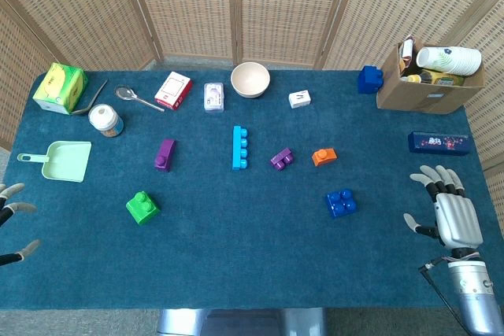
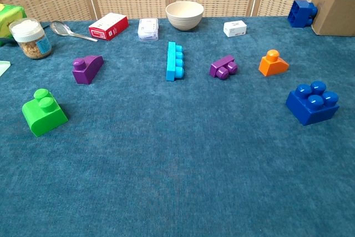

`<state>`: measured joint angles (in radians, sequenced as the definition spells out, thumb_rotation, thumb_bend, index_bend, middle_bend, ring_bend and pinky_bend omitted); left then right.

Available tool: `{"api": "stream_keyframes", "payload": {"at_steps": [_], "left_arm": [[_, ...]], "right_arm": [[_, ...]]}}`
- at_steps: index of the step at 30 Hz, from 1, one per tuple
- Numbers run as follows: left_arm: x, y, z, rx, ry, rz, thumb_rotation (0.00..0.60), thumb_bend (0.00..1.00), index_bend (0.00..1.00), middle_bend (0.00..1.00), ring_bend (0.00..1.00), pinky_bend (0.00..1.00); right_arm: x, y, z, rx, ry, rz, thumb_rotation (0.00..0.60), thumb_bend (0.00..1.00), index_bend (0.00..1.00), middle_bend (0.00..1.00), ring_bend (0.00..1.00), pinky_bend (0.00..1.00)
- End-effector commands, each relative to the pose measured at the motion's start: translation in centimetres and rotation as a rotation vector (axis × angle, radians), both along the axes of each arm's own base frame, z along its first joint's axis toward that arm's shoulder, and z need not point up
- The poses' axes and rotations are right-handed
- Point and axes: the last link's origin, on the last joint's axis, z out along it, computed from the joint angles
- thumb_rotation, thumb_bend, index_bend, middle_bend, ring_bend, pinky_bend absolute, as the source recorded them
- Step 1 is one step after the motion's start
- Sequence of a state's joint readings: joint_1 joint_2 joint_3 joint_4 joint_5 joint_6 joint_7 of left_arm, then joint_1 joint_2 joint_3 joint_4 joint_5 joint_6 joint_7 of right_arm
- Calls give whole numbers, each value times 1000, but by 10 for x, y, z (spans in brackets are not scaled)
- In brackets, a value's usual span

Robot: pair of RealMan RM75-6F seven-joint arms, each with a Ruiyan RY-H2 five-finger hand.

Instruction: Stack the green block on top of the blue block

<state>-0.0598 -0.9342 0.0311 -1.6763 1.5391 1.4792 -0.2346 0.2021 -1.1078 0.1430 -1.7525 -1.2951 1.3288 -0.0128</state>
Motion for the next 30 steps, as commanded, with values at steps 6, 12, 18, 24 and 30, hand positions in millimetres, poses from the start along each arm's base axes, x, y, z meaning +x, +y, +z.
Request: {"api": "stream_keyframes", "payload": {"at_steps": [6, 12, 18, 24, 30], "left_arm": [[7, 6, -4, -10, 0, -23, 600, 262, 349, 143, 72, 0], [12, 8, -2, -8, -1, -37, 600, 262, 348, 143, 71, 0], [19, 14, 3, -7, 14, -67, 600, 262, 349, 143, 71, 0], [23, 17, 4, -12, 19, -76, 600, 263, 349, 143, 71, 0], [26, 22, 3, -18, 25, -79, 600, 261, 349, 143, 70, 0]], "right_arm": [[-2, 0, -6, 15, -15, 2, 578, 240, 225, 152, 0, 0], [6, -2, -3, 39, -38, 49, 579, 238, 226, 152, 0, 0], [23, -15, 2, 86, -67, 119, 579, 239, 226, 155, 0, 0], [42, -34, -7, 167, -51, 173, 579, 238, 255, 155, 0, 0], [55, -50, -26, 243, -16, 199, 580, 238, 255, 154, 0, 0]]}}
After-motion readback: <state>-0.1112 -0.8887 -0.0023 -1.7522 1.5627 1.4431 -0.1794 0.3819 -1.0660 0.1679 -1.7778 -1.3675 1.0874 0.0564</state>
